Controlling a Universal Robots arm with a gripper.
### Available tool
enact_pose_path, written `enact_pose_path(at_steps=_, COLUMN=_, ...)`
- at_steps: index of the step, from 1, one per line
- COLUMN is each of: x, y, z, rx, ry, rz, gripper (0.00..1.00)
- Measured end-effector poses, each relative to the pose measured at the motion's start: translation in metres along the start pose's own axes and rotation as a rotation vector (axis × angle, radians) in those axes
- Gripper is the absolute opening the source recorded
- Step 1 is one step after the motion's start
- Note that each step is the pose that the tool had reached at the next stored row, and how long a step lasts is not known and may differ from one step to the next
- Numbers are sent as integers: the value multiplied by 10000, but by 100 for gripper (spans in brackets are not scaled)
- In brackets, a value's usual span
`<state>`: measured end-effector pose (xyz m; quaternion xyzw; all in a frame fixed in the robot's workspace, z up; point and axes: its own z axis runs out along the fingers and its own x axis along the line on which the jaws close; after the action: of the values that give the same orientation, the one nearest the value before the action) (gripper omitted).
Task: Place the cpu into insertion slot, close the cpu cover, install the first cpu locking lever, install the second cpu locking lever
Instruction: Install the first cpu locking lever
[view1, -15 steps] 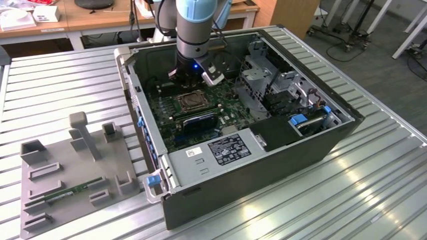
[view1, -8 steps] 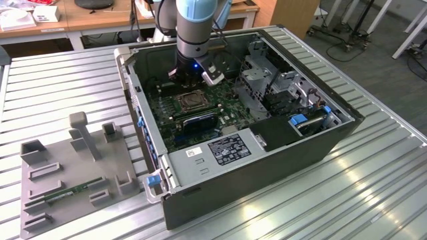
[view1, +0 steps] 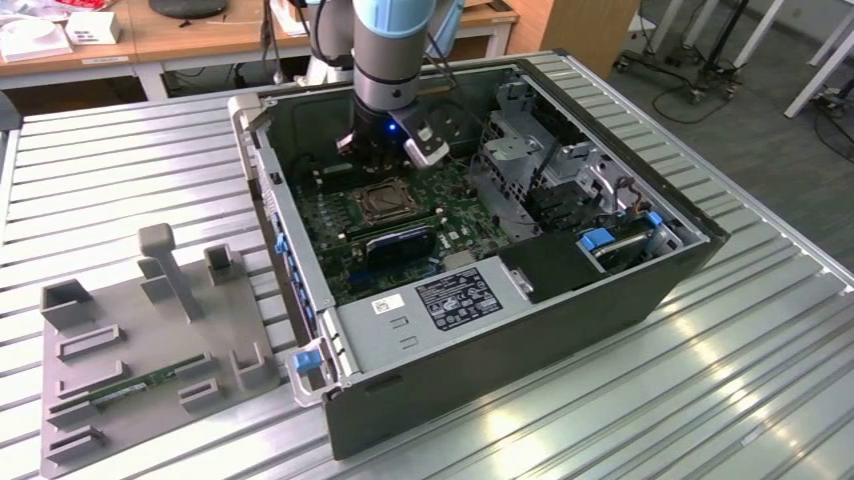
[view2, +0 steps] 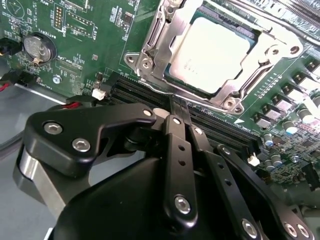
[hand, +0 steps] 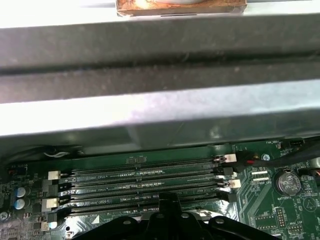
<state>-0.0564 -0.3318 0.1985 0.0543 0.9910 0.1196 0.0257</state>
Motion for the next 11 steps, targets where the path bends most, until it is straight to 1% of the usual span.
enact_pose_path(at_steps=3, x=-11, y=5, z=-11, rx=-1, ry=4, rz=0, gripper=11)
enact_pose_path(at_steps=8, x=-61, y=8, z=-10, rx=10, ry=13, rz=3, gripper=11)
enact_pose_path(at_steps=11, x=-76, y=11, z=-7, rx=4, ry=19, rz=4, gripper=11)
